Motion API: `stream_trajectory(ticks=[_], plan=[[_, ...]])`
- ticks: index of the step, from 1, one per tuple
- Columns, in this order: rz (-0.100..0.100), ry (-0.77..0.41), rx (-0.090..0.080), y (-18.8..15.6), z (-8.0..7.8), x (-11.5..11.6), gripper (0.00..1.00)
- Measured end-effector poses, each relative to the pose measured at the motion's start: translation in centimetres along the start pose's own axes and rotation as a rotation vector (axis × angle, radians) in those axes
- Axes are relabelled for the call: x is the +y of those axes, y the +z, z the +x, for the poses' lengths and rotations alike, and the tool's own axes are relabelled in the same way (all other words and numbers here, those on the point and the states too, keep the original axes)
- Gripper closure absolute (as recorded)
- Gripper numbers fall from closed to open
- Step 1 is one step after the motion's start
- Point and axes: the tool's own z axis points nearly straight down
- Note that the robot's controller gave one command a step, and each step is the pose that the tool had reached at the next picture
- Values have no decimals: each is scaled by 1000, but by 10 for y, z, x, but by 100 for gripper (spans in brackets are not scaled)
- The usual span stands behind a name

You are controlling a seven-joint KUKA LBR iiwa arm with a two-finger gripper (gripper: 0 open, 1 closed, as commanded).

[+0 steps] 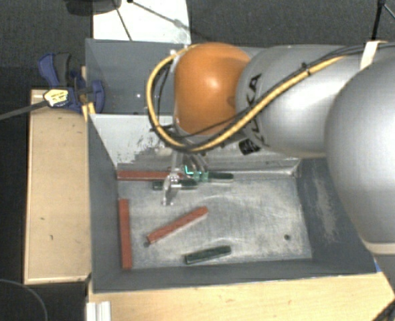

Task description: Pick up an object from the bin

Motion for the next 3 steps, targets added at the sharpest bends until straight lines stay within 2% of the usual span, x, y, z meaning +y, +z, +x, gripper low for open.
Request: stream_trajectory(ticks=[1,2,3], plan=[[-2,4,-8,-5,-2,-1,0],[-2,-39,-13,45,22,-28,0],[-5,-64,-14,94,21,-53,100]])
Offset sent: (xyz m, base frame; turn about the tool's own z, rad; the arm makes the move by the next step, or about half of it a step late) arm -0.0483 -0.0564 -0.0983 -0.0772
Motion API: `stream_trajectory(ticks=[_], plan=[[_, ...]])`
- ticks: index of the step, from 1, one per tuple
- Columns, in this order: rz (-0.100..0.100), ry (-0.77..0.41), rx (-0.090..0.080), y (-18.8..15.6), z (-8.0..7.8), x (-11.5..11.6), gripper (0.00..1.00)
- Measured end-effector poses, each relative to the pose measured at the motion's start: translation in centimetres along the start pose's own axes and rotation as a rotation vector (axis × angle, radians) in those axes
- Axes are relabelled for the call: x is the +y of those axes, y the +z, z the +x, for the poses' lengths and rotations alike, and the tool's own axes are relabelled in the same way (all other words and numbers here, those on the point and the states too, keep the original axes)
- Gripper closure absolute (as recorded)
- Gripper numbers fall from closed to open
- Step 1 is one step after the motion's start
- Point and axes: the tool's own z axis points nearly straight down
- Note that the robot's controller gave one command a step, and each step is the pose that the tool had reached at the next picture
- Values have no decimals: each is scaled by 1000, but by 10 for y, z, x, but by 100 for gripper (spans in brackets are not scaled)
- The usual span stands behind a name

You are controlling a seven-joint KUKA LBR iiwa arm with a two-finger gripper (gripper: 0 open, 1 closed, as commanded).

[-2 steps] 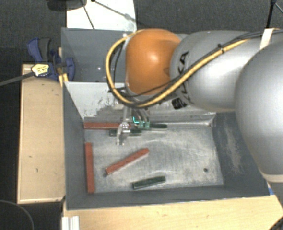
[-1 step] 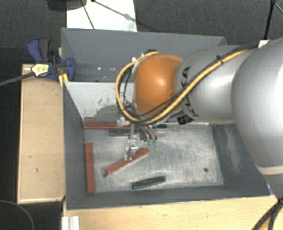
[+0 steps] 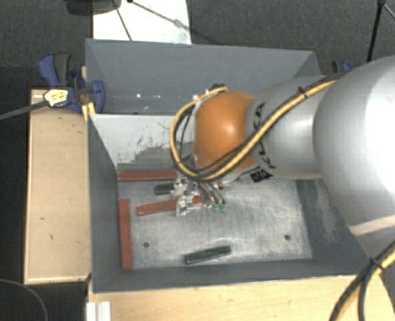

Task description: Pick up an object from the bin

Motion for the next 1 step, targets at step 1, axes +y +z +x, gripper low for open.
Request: stream_trajectory(ticks=[1], plan=[[0,2,0,0,0,0,100]])
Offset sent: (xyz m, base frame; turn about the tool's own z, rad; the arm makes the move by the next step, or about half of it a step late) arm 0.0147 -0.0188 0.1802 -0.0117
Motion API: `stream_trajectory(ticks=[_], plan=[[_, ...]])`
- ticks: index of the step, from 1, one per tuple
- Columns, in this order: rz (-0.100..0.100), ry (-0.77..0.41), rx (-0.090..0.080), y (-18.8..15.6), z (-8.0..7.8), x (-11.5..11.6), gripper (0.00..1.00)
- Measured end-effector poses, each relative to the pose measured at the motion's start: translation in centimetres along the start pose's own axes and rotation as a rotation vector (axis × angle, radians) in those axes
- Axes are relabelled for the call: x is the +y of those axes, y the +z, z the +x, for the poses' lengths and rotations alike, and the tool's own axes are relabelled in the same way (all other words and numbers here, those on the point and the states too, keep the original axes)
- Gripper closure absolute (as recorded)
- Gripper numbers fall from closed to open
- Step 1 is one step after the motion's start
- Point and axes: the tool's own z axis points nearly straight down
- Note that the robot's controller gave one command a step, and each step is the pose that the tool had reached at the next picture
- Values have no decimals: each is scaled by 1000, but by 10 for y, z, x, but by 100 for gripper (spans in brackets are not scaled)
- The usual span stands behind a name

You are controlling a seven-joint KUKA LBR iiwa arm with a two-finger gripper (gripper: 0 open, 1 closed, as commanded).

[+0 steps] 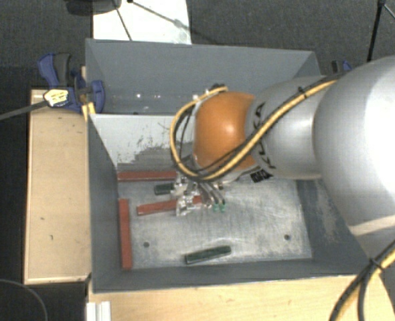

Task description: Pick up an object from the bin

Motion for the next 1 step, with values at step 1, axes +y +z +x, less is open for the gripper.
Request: stream_trajectory(ticks=[1], plan=[[3,-9,-3,-186,-18,-19,100]])
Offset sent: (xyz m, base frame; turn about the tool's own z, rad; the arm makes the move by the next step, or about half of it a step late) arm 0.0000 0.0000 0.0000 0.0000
